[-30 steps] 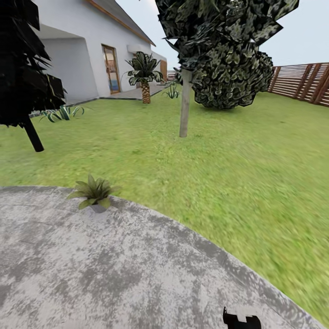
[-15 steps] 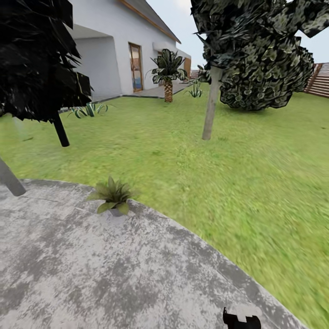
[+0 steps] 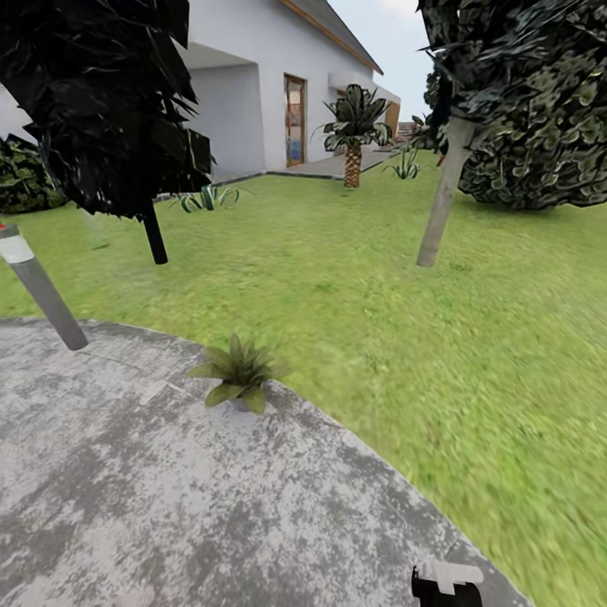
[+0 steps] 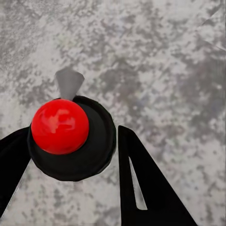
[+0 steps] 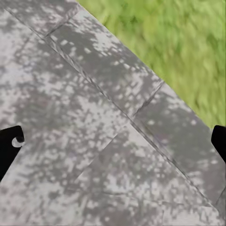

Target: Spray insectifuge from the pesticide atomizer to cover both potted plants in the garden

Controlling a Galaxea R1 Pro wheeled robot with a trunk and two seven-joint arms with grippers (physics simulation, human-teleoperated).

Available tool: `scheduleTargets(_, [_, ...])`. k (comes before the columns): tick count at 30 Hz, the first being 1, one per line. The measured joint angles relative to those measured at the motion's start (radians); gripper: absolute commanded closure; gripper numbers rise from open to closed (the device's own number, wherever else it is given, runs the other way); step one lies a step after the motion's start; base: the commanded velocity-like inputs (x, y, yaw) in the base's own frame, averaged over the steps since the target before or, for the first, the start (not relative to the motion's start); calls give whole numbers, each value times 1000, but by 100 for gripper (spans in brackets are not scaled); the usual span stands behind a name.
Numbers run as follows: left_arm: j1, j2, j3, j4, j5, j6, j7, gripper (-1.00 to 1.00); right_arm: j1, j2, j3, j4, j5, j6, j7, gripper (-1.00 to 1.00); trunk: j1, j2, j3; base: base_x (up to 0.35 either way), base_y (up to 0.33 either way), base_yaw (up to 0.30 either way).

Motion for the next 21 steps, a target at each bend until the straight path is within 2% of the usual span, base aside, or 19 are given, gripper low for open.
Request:
scheduleTargets(6, [0,0,0,0,0,0,0,100,0,0,0,0,0,0,0,-100,0,0,-4,279,0,275])
scheduleTargets(17, [0,0,-1,0,0,0,0,100,0,0,0,0,0,0,0,-100,1,0,-11,24,0,275])
scheduleTargets(21, [0,0,-1,0,0,0,0,100,0,0,0,0,0,0,2,-100,0,0,-14,228,0,225])
